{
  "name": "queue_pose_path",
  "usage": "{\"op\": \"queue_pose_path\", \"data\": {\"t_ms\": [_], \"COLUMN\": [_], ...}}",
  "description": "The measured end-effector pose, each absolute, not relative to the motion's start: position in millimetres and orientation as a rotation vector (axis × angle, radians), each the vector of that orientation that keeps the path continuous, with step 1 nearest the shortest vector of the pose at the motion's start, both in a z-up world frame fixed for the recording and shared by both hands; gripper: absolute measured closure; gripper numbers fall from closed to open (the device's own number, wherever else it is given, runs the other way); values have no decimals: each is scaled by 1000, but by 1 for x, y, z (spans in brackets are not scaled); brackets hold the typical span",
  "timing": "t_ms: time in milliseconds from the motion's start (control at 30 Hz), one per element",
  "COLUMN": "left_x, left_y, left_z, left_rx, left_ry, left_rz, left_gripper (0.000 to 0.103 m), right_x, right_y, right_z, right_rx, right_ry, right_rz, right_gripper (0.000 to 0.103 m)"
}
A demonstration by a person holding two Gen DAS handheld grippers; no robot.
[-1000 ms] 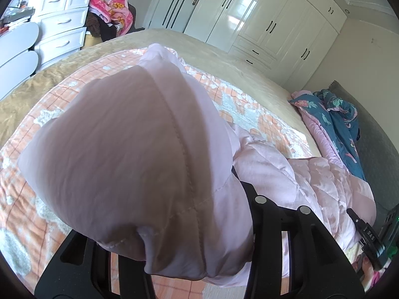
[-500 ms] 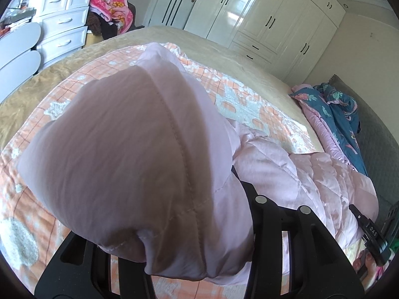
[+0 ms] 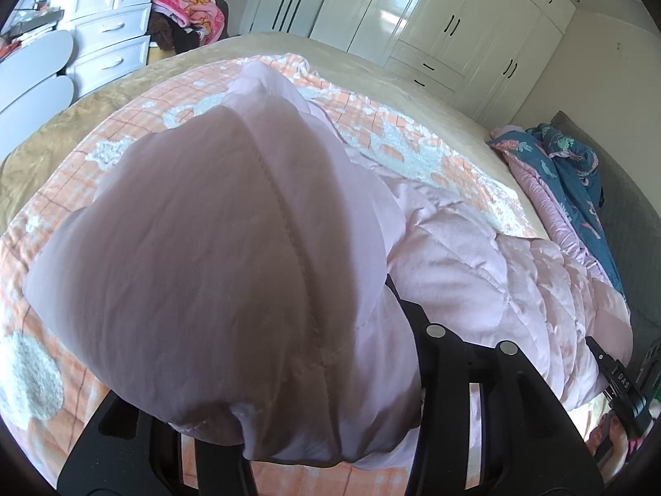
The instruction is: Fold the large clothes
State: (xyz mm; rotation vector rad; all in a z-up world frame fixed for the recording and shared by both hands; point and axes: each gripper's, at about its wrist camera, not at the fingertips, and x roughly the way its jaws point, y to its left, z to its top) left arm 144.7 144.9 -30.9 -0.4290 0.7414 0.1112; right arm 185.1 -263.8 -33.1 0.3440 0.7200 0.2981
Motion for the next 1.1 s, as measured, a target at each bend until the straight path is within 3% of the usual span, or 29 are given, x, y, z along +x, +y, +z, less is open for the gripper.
{"op": "queue_pose_path", "data": {"t_ms": [433,667,900,1100], "left_x": [144,142,139,135], "left_y": [142,142,144,149], "left_z": [-47,-53,-55,-56], "left_rx": [-423,-433,-447,-462], "left_ry": [763,768,770,782], "left_rz": [133,139,131,128], "left_gripper": [63,59,57,51], "right_x": [188,192,178,157], "right_y": [-273,-283,-292,-297], "right_z": [-62,-79,-76,-63], "right_rx": [405,504,569,558], "right_ry": [776,855,897,888], "right_rz": [266,243,230,233], "right_gripper": [64,43,15,8]}}
